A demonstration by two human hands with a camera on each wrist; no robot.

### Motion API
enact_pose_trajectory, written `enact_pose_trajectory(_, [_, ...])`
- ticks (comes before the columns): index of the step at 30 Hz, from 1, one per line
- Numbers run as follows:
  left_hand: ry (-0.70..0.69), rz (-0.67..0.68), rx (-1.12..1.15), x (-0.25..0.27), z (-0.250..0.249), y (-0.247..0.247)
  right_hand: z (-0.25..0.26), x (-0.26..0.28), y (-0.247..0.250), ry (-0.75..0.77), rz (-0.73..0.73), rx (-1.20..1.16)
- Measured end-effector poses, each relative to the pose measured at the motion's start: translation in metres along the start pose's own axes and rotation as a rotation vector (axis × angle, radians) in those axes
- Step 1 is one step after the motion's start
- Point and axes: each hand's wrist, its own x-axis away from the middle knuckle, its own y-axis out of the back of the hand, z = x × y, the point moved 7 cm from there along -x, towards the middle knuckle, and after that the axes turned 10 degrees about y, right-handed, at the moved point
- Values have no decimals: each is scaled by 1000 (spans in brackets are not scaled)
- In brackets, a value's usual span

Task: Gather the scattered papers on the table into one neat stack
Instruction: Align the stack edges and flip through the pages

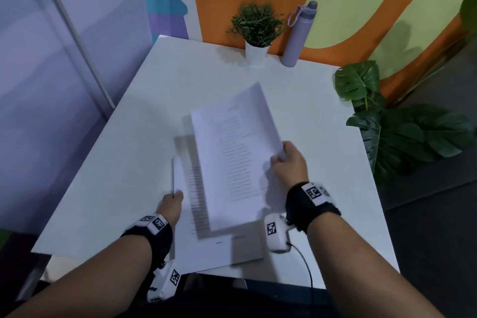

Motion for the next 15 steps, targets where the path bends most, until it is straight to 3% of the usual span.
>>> enact_pose_trajectory(3, [87, -3, 102, 11, 2, -1, -35, 29, -54, -160, 185, -27])
enact_pose_trajectory(5, [40, 0, 69, -2, 8, -1, -54, 48, -81, -217, 281, -29])
enact_pose_trajectory(8, [-67, -23, -151, -49, 29, -3, -65, 71, -104, -273, 383, -34])
enact_pose_trajectory(11, [-213, -12, -250, 6, -3, -2, -69, 80, -108, -321, 387, -86])
enact_pose_trajectory(15, [-368, 10, -191, 67, -45, 4, -59, 59, -81, -259, 247, -186])
